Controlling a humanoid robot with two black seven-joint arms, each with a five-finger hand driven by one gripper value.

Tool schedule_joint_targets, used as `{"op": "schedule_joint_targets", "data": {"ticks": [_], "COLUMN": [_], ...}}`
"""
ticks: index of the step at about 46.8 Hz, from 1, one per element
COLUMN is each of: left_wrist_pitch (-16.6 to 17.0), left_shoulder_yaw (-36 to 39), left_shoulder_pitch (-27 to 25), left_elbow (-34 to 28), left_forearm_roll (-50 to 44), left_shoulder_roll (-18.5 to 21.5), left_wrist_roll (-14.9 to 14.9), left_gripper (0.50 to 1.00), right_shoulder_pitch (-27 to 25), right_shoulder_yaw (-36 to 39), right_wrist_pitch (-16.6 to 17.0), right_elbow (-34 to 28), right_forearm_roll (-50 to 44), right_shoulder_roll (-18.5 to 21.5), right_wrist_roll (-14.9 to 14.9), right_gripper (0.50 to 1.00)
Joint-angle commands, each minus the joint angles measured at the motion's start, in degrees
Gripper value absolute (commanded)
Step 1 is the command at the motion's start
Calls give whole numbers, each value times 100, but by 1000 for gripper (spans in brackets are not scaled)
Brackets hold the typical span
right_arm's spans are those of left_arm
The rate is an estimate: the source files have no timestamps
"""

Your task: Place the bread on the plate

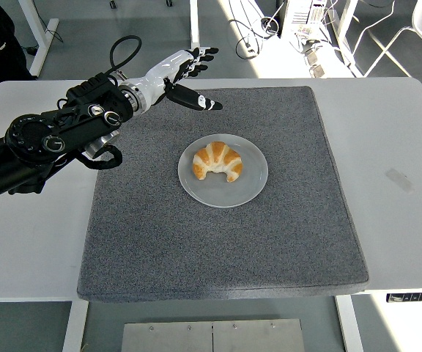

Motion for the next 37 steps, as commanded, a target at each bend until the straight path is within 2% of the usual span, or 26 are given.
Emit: {"op": "schedule_joint_targets", "data": {"ticks": [1, 6, 16, 26, 31, 37], "left_wrist_pitch": [3, -6, 3, -6, -6, -24], "left_shoulder_yaw": [-124, -247, -756, -1530, -1741, -1855], "left_shoulder_pitch": [79, 123, 404, 940, 1177, 1309], "left_elbow": [235, 498, 903, 1342, 1439, 1790], "left_forearm_roll": [-308, -511, -1108, -1530, -1654, -1838], "left_shoulder_roll": [1, -8, -26, -122, -315, -614], "left_wrist_roll": [-71, -150, -642, -1459, -1837, -2145], "left_gripper": [948, 948, 948, 946, 946, 945], "right_shoulder_pitch": [8, 8, 0, 0, 0, 0], "right_shoulder_yaw": [0, 0, 0, 0, 0, 0], "right_wrist_pitch": [0, 0, 0, 0, 0, 0], "right_elbow": [0, 0, 0, 0, 0, 0], "right_forearm_roll": [0, 0, 0, 0, 0, 0], "right_shoulder_roll": [0, 0, 0, 0, 0, 0], "right_wrist_roll": [-3, 6, -3, -3, 6, 6], "right_gripper": [1000, 1000, 1000, 1000, 1000, 1000]}}
